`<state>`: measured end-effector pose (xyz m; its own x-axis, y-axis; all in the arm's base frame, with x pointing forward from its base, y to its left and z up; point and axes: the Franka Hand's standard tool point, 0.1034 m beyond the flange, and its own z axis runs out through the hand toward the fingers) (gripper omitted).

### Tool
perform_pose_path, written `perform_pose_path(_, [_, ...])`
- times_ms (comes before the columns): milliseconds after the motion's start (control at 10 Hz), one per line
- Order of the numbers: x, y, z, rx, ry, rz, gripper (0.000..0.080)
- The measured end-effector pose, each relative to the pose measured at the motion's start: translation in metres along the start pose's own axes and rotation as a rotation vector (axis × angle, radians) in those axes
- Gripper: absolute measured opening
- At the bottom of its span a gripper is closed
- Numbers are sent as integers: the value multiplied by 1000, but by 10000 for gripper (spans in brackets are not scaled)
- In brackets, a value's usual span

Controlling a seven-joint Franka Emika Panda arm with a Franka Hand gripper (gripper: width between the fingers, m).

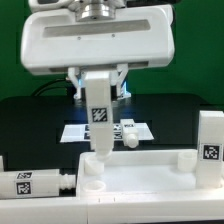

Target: Assemble desk

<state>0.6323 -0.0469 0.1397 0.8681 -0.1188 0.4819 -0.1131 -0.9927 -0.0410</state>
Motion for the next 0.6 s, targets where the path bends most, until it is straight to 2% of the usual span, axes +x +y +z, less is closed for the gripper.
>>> perform_pose_path(100, [1, 3, 3, -11, 18, -17, 285])
perform_pose_path(400, [0, 3, 3, -10, 14, -15, 285])
perform_pose_path(600, [-3, 7, 10, -15, 8, -11, 285])
